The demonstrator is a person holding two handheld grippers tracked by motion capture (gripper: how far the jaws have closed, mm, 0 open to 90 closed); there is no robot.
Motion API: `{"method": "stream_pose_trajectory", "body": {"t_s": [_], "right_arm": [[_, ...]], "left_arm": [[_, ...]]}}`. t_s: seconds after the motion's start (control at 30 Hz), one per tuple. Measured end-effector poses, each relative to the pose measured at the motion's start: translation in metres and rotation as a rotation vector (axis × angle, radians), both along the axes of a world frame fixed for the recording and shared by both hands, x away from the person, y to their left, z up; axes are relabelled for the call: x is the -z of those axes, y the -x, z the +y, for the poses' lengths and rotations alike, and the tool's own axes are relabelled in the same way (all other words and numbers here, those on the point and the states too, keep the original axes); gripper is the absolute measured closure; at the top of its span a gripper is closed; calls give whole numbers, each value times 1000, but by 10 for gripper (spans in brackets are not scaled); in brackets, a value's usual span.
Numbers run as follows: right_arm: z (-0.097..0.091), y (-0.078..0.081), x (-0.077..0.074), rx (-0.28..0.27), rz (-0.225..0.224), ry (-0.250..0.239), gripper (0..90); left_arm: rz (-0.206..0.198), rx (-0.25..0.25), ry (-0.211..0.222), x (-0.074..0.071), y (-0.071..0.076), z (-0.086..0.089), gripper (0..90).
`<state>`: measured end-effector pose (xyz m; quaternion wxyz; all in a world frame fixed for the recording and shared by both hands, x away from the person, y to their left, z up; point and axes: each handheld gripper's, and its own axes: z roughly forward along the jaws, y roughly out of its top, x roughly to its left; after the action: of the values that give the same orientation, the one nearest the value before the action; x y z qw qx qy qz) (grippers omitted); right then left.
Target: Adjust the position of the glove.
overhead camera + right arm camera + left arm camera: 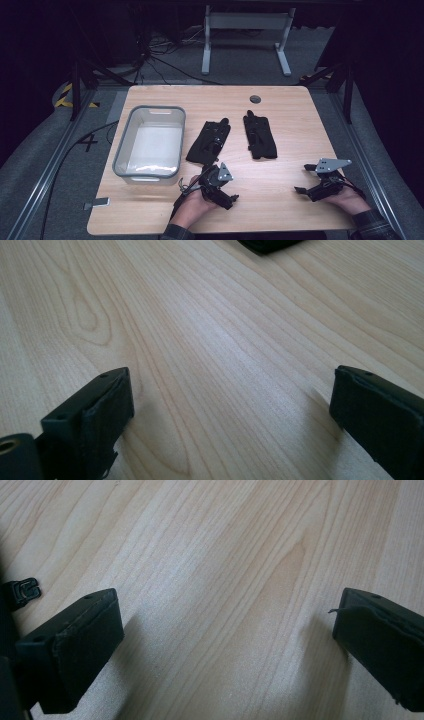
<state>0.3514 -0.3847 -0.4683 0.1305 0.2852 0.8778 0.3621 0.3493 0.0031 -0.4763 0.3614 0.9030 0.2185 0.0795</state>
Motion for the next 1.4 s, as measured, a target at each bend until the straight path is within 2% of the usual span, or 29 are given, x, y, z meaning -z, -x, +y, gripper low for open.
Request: {"method": "stream_pose_trajectory", "body": {"t_s": [0.1, 0.17, 0.23, 0.33, 0.47, 0.6, 0.7, 0.8, 0.93, 1.07, 1.17, 1.27, 1.4], "right_arm": [[0, 0, 0, -1, 1, 1, 42], [0, -1, -2, -9, 3, 11, 94], [-1, -1, -6, -22, 8, 12, 212], [-2, -1, -8, -23, 14, 13, 312], [-2, -4, -12, -32, 49, -20, 510], [4, -8, -18, -53, 49, -40, 667], [10, -11, -22, -65, 42, -38, 794], [13, -14, -26, -70, 38, -51, 887], [16, -17, -31, -75, 31, -58, 900], [21, -21, -33, -88, 18, -35, 900], [25, -26, -35, -102, 11, -39, 900], [30, -32, -36, -100, 3, -55, 900], [37, -39, -40, -83, -27, -40, 900]], "left_arm": [[-1, 2, -3, 0, 0, 0, 1], [-1, 2, -3, 0, 0, 0, 1], [-1, 2, -3, 0, 0, 0, 1], [-1, 2, -3, 0, 0, 0, 1], [-1, 3, -3, 0, 0, 0, 0], [0, 0, 1, 0, 0, 0, 0], [-1, 3, -2, 0, 0, 0, 0], [0, 1, 1, 0, 0, 0, 0], [0, 2, -2, 0, 0, 0, 0], [-2, -2, 1, 0, 0, 0, 0], [-2, -2, 1, 0, 0, 0, 0], [-2, -3, 1, 0, 0, 0, 0], [-1, -4, 0, 0, 0, 0, 0]]}}
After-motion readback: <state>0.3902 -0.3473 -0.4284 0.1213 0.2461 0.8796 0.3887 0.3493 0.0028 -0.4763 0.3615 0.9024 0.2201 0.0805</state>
